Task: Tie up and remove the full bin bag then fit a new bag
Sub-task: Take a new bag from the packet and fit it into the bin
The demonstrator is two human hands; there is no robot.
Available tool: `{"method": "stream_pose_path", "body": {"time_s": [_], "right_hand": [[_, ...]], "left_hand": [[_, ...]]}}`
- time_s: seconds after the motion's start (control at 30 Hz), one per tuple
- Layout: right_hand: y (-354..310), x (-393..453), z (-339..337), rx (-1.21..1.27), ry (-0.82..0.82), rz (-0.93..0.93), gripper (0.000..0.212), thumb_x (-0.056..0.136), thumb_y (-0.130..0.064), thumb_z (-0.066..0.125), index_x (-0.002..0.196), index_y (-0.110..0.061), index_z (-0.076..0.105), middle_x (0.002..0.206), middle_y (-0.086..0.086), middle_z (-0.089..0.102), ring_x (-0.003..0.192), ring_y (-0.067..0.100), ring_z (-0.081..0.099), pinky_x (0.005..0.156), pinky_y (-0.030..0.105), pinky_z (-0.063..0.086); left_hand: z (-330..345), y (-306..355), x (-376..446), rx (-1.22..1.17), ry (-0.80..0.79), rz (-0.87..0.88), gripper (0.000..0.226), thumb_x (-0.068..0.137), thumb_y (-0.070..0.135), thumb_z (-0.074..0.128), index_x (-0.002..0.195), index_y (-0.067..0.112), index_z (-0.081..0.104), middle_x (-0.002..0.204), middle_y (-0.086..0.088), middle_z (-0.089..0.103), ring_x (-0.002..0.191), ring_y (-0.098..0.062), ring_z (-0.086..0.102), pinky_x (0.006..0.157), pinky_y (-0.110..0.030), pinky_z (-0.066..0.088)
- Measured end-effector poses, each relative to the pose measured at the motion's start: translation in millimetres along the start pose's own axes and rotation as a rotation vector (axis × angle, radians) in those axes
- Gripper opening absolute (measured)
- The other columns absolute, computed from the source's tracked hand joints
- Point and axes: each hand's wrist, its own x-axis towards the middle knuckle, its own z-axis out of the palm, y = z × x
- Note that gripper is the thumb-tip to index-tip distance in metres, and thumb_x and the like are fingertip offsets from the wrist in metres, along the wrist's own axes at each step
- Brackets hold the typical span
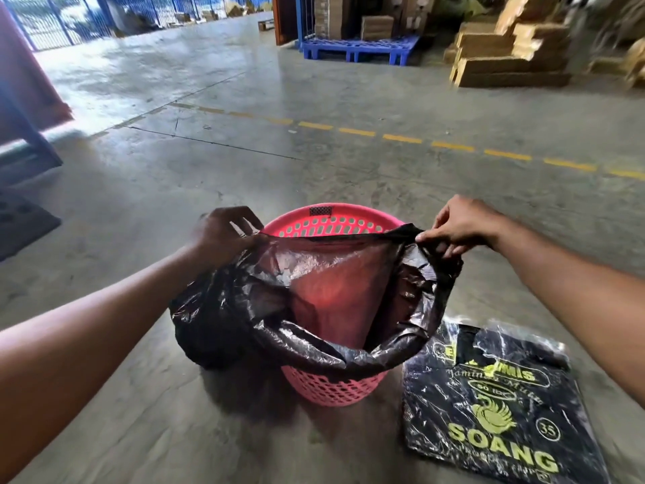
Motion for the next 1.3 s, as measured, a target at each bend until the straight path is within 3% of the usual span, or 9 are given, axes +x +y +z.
{"method": "stream_pose_path", "body": {"time_s": [0.13, 0.27, 0.47, 0.73, 0.93, 1.0, 1.1, 1.2, 1.3], "right_hand": [[-10.1, 11.7, 12.8, -0.197, 0.288, -0.195, 0.038, 0.062, -0.044, 0.084, 0.088, -0.022, 0.068, 0.081, 0.001, 0.072, 0.079, 0.024, 0.07, 0.079, 0.034, 0.057], [-3.7, 27.1, 27.6, -0.076, 0.307, -0.351, 0.019, 0.067, -0.034, 0.081, 0.085, -0.029, 0.075, 0.082, -0.004, 0.067, 0.076, 0.018, 0.065, 0.073, 0.026, 0.05], [-2.5, 51.5, 43.0, 0.226, 0.343, -0.21, 0.006, 0.078, -0.019, 0.076, 0.076, -0.022, 0.071, 0.073, 0.001, 0.069, 0.071, 0.015, 0.062, 0.071, 0.023, 0.044], [-17.5, 79.6, 53.9, 0.301, 0.403, -0.014, 0.016, 0.074, -0.031, 0.079, 0.082, -0.017, 0.077, 0.08, 0.001, 0.069, 0.081, 0.015, 0.061, 0.071, 0.021, 0.04], [-10.6, 98.3, 57.8, 0.468, 0.273, 0.069, 0.029, 0.057, -0.041, 0.083, 0.059, -0.016, 0.068, 0.066, -0.001, 0.065, 0.058, 0.013, 0.059, 0.056, 0.024, 0.045], [-6.0, 99.6, 55.7, 0.492, 0.128, 0.059, 0.011, 0.07, -0.023, 0.08, 0.075, -0.019, 0.071, 0.06, -0.007, 0.065, 0.039, 0.003, 0.055, 0.04, 0.016, 0.044], [0.0, 105.9, 52.9, 0.38, -0.235, -0.048, 0.039, 0.088, 0.021, 0.043, 0.092, -0.009, 0.067, 0.05, -0.007, 0.068, 0.035, 0.003, 0.059, 0.036, 0.017, 0.049], [-3.0, 110.1, 51.7, 0.381, -0.406, -0.095, 0.061, 0.088, 0.028, 0.034, 0.055, -0.006, 0.073, 0.045, 0.002, 0.066, 0.035, 0.009, 0.062, 0.037, 0.021, 0.051], [-5.4, 110.7, 52.9, 0.272, -0.379, -0.065, 0.068, 0.09, 0.028, 0.03, 0.042, -0.009, 0.063, 0.036, 0.001, 0.058, 0.027, 0.003, 0.054, 0.033, 0.015, 0.043]], "left_hand": [[8.6, -7.7, -2.0, 0.039, -0.05, 0.179, 0.028, 0.067, 0.058, 0.085, 0.091, 0.045, 0.078, 0.105, 0.005, 0.06, 0.087, -0.007, 0.065, 0.084, -0.031, 0.051], [17.8, -15.1, 1.3, -0.022, -0.074, 0.179, 0.023, 0.065, 0.061, 0.084, 0.078, 0.044, 0.076, 0.108, 0.003, 0.06, 0.104, -0.015, 0.064, 0.096, -0.037, 0.052], [29.9, -3.1, 17.9, -0.416, -0.024, -0.117, 0.033, 0.074, 0.058, 0.076, 0.084, 0.027, 0.07, 0.075, 0.005, 0.077, 0.066, -0.013, 0.067, 0.067, -0.032, 0.053], [42.7, 0.5, 49.3, -0.377, 0.068, -0.297, 0.027, 0.075, 0.051, 0.079, 0.08, 0.026, 0.071, 0.078, 0.001, 0.074, 0.067, -0.021, 0.066, 0.071, -0.034, 0.055], [49.7, -1.8, 59.6, -0.522, -0.032, -0.418, 0.024, 0.076, 0.039, 0.083, 0.072, 0.019, 0.071, 0.062, -0.002, 0.065, 0.042, -0.006, 0.056, 0.049, -0.016, 0.044], [49.8, -8.7, 61.3, -0.584, -0.096, -0.456, 0.026, 0.063, 0.045, 0.083, 0.068, 0.021, 0.074, 0.067, -0.005, 0.069, 0.057, -0.015, 0.06, 0.064, -0.025, 0.049], [54.9, -13.6, 61.1, -0.689, -0.179, -0.485, 0.018, 0.082, 0.026, 0.075, 0.09, 0.011, 0.078, 0.09, -0.015, 0.073, 0.078, -0.024, 0.065, 0.079, -0.036, 0.054], [62.7, -7.7, 58.0, -0.879, -0.274, -0.59, 0.016, 0.094, 0.012, 0.064, 0.1, -0.001, 0.071, 0.081, -0.016, 0.074, 0.06, -0.018, 0.071, 0.058, -0.028, 0.061], [60.6, -7.8, 54.0, -0.945, -0.528, -0.642, 0.033, 0.098, 0.014, 0.053, 0.076, 0.0, 0.072, 0.064, -0.01, 0.074, 0.053, -0.017, 0.071, 0.05, -0.027, 0.059]]}}
